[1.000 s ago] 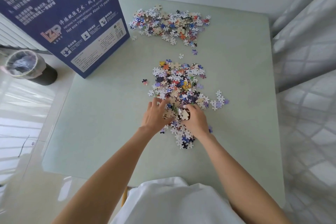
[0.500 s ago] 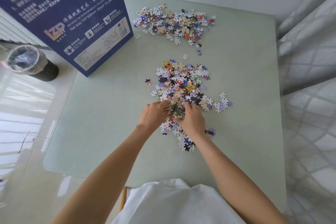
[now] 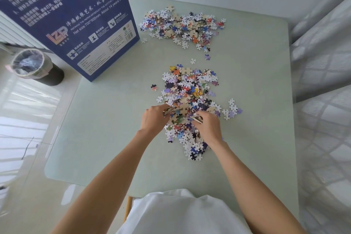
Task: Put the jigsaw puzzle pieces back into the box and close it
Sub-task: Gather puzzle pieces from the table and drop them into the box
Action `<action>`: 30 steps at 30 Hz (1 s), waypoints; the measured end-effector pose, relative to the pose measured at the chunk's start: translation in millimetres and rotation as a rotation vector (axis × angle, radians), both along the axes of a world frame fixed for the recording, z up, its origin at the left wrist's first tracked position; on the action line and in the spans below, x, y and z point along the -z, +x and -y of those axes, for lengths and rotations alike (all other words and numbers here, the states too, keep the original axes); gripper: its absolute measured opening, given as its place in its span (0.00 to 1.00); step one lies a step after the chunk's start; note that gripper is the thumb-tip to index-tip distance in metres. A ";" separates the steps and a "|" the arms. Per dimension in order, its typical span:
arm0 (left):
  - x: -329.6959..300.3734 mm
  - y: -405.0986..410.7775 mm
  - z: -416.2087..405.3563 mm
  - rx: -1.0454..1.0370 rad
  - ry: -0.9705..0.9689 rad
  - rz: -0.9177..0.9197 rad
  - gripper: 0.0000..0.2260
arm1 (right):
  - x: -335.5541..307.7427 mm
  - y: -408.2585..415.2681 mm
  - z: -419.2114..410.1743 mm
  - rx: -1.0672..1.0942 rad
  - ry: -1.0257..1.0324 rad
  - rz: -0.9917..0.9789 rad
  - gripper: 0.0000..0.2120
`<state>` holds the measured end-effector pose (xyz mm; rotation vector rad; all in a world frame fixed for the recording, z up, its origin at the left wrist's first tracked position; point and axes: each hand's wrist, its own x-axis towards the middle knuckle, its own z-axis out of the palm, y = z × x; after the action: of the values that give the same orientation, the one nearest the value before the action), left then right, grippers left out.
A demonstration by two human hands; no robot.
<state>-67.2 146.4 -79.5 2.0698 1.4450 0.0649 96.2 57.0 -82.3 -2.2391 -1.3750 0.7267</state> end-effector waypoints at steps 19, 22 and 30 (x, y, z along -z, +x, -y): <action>-102.5 -39.6 1.4 -0.110 0.193 0.311 0.08 | -93.3 16.1 -15.9 0.008 0.198 -0.208 0.13; -159.8 -54.5 -32.5 -0.056 0.369 0.463 0.08 | -132.3 10.7 -41.7 -0.037 0.295 -0.263 0.13; -301.4 -123.1 -154.1 -0.237 0.978 0.485 0.11 | -263.4 -26.4 -173.5 -0.248 0.613 -0.280 0.06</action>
<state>-190.3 300.5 221.9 2.2867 1.4573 1.5146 69.8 230.5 181.0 -1.4578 -1.4936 0.5663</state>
